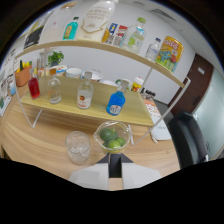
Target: Make me a cup of Mojito.
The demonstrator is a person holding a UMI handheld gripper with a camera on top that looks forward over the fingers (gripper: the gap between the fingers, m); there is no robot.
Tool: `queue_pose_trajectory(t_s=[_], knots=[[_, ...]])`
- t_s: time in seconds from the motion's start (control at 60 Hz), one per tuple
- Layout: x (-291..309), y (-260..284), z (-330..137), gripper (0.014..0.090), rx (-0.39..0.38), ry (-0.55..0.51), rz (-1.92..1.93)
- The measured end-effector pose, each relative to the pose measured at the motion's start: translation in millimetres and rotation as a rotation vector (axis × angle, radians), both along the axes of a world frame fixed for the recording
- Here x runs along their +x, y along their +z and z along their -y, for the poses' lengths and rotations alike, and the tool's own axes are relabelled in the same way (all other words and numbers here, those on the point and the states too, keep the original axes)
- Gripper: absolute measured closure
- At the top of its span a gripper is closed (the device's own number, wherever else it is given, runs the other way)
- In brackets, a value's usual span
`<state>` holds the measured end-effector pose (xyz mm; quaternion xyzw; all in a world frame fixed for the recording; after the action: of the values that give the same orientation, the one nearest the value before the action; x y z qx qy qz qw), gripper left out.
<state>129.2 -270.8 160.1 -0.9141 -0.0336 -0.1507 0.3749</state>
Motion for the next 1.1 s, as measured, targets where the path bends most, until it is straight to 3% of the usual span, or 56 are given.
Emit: queue_pose_trajectory(t_s=[0.2, 0.633, 0.867, 1.1], knots=[[14, 20, -9, 0.09, 0.004, 0.069, 0.446], [0, 64, -32, 0.0901, -0.005, 0.398, 1.339], [-16, 53, -38, 0.0902, -0.018, 0.51, 1.494], [-20, 54, -34, 0.0902, 0.011, 0.5, 1.443]])
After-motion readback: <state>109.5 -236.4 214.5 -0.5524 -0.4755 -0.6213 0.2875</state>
